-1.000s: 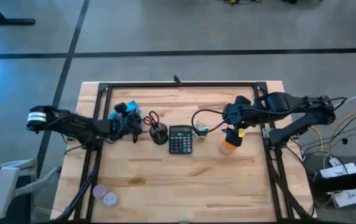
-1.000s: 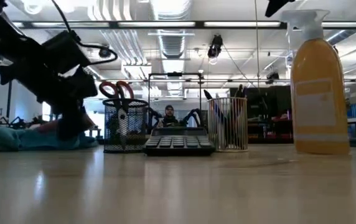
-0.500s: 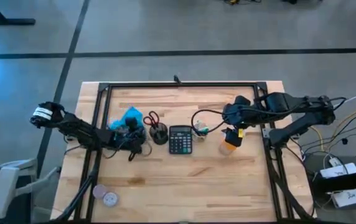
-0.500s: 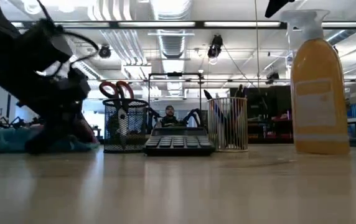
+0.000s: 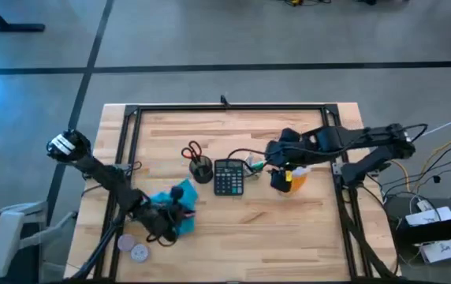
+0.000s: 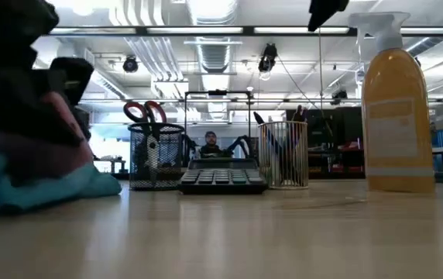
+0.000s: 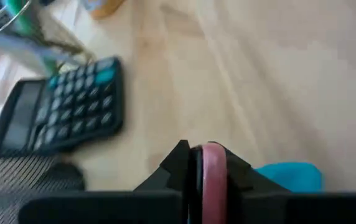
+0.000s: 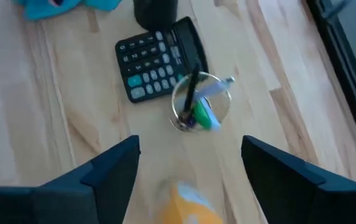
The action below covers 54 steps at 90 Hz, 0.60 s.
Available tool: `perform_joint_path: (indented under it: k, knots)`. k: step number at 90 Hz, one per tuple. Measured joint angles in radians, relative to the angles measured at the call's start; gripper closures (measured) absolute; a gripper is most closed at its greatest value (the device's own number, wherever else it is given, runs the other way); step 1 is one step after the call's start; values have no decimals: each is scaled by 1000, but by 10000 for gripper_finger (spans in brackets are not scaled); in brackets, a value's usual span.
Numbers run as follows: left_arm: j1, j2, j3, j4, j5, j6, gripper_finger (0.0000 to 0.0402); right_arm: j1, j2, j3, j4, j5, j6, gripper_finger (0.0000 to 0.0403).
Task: Apply microfiber cloth
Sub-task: Wipe the front and back of the cellphone with the blue microfiber cloth
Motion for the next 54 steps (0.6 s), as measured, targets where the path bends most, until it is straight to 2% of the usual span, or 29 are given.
perform_joint_path:
  k: [8,19,28,40,54]
  knots:
    - [-2,62,85,-82,-6,13,376,22,48,0,7,-1,-33,146]
    - [-8,112,224,-352,-6,-32,379,53,99,-1,33,1,-48,152]
    - [-8,144,307,-517,50,-97,374,76,146,-1,77,9,-52,159]
    - [-9,171,376,-644,176,-121,351,100,219,-2,137,9,-80,171]
    - [-12,161,423,-748,201,-226,321,120,300,-2,163,8,-96,187]
